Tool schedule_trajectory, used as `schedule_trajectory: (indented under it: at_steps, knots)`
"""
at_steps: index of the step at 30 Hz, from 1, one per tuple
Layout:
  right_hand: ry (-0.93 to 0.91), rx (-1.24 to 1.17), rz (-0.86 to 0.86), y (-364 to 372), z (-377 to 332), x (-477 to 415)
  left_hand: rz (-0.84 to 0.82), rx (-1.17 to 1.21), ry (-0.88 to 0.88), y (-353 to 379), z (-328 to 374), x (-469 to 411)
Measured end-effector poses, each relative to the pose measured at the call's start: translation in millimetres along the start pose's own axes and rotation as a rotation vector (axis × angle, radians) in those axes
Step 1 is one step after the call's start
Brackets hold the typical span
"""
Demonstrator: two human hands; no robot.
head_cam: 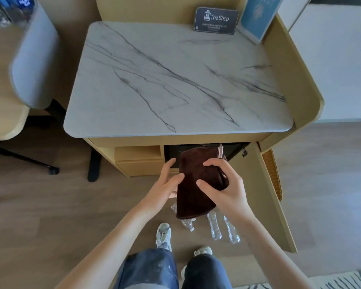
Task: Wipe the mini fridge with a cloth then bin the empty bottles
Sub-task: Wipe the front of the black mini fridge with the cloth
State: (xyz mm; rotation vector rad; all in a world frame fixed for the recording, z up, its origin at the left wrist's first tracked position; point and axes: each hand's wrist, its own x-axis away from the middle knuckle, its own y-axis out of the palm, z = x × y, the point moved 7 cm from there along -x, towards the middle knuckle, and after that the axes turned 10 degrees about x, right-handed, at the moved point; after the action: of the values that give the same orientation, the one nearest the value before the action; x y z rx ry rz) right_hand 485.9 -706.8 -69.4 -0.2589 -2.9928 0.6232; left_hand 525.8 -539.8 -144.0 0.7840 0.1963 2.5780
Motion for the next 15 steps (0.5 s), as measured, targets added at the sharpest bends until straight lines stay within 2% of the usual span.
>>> schedule_trajectory:
  at_steps: [5,10,15]
  knots:
    - [0.069,-0.007,-0.014,7.7,80.1,-12.2,0.069,0.088,0.077,-1.2,-49.9,-34.6]
    - [0.125,0.008,-0.03,26.1,188.7,-25.8,0.173,-0.058,0.131,-13.6,-122.7,-89.2]
    - [0.121,0.045,-0.025,61.2,295.4,-45.9,0.205,-0.107,0.102,-32.3,-210.4,-162.8]
